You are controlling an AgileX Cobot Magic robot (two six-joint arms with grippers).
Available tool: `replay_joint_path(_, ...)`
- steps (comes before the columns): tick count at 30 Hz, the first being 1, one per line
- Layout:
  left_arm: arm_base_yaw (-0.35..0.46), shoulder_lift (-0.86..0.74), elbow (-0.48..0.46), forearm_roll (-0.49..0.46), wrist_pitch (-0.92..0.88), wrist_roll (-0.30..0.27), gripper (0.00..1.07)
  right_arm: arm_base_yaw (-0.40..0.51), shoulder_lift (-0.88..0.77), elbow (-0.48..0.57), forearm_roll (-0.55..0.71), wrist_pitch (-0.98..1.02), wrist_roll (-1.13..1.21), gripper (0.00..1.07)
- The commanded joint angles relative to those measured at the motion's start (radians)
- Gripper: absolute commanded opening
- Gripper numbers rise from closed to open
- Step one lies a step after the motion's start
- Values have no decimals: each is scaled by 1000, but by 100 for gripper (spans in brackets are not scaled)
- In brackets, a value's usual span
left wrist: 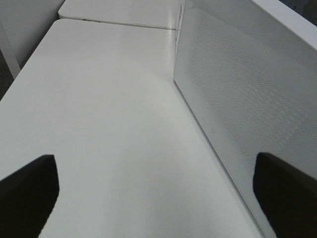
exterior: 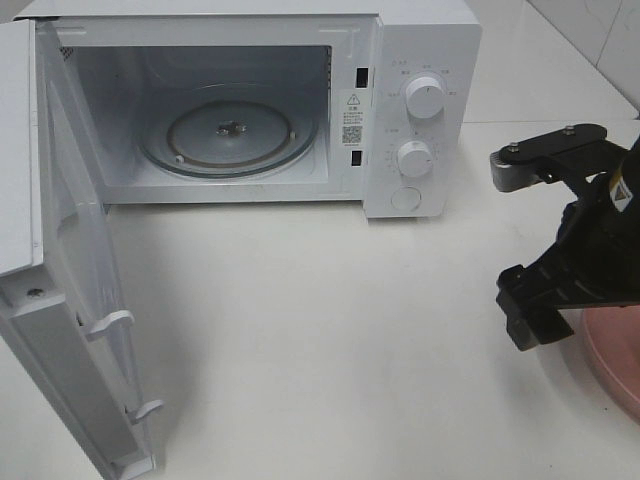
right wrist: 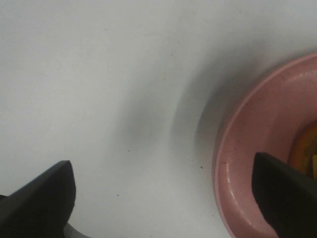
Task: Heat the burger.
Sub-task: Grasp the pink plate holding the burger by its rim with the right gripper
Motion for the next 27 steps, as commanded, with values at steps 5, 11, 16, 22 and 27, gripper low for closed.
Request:
replay_joint_path(5, -5, -23, 4, 2, -8, -3, 100, -98, -6, -1, -11, 54, -24, 95)
replay_joint_path(11, -5, -23, 4, 2, -8, -3, 100, -158, -6, 8, -7, 53, -38, 93)
replay_joint_path(16, -5, -23, 4, 2, -8, -3, 100, -198, -6, 53, -7, 35, -51, 92)
replay_joint_path(22, -5, -23, 4, 2, -8, -3, 100, -197, 12, 101, -1, -34, -54, 90)
replay_joint_path(27, -5, -23, 4, 2, -8, -3, 100, -197, 71, 109, 0, -83, -57, 89)
